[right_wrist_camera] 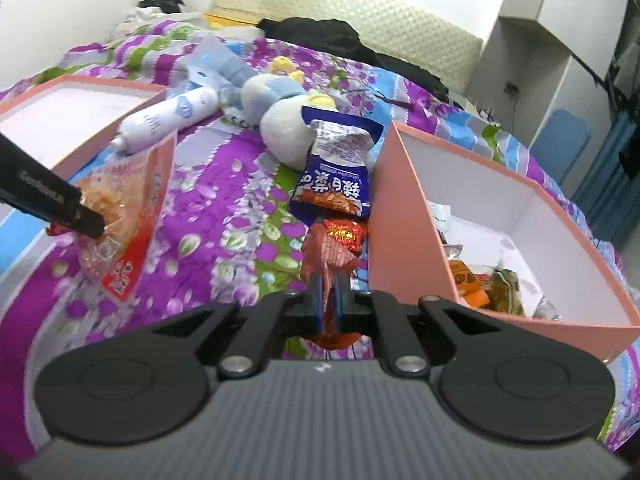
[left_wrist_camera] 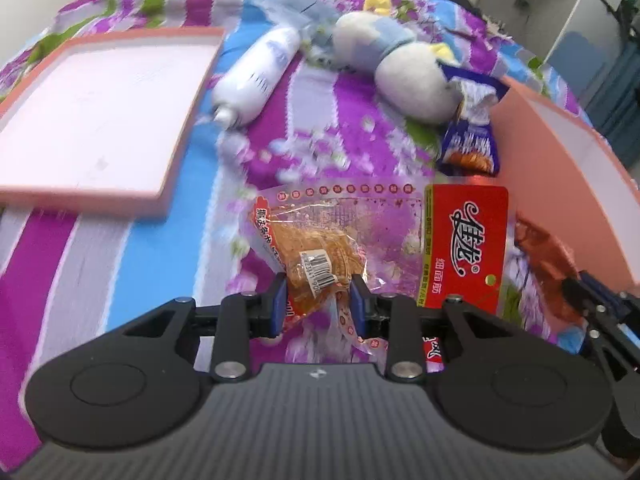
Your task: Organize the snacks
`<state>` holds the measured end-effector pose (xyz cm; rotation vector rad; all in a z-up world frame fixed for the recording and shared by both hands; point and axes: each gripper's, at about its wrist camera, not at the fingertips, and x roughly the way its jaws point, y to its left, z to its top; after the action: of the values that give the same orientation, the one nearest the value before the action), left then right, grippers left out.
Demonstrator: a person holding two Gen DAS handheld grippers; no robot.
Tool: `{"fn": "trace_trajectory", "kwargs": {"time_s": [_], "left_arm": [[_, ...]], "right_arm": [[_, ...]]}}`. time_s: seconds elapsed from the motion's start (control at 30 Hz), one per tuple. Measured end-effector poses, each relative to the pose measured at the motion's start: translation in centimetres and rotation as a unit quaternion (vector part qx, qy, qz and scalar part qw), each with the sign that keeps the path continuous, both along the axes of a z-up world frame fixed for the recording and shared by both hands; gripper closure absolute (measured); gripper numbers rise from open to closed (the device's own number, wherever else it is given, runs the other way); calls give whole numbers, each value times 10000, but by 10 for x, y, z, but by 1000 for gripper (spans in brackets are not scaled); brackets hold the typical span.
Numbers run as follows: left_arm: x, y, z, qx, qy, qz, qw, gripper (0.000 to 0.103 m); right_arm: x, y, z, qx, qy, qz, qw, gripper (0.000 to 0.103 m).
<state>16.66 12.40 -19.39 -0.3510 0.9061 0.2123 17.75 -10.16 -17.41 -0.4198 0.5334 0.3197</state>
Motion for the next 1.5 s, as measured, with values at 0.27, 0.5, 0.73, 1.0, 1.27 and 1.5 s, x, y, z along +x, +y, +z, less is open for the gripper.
{"fn": "trace_trajectory", "kwargs": {"time_s": [0.27, 0.5, 0.73, 1.0, 1.27, 1.5], "left_arm": [[-40, -11, -7, -101, 165, 285, 9994, 64], [-48, -16, -18, -85, 319, 163, 9993, 49], [-60, -13, -14, 72, 36, 108, 9999, 19], [-68, 1, -20, -363, -340, 446, 9978, 19], [-62, -3, -30, -436, -349, 395, 9977, 20], [-56, -15, -38, -71, -295, 390, 9988, 34]], "right_arm": [[-41, -3, -19, -264, 135, 423, 9987, 94], [-51, -6, -25, -149, 347, 586, 9976, 92], [-49, -29, -13, 723, 194, 326, 9967, 38], [-18, -45, -24, 1829, 1171, 293, 9757, 37], [-2, -34, -38, 2068, 1590, 353, 9647, 41], [10, -26, -49, 2041, 1838, 369, 9608, 60]]}}
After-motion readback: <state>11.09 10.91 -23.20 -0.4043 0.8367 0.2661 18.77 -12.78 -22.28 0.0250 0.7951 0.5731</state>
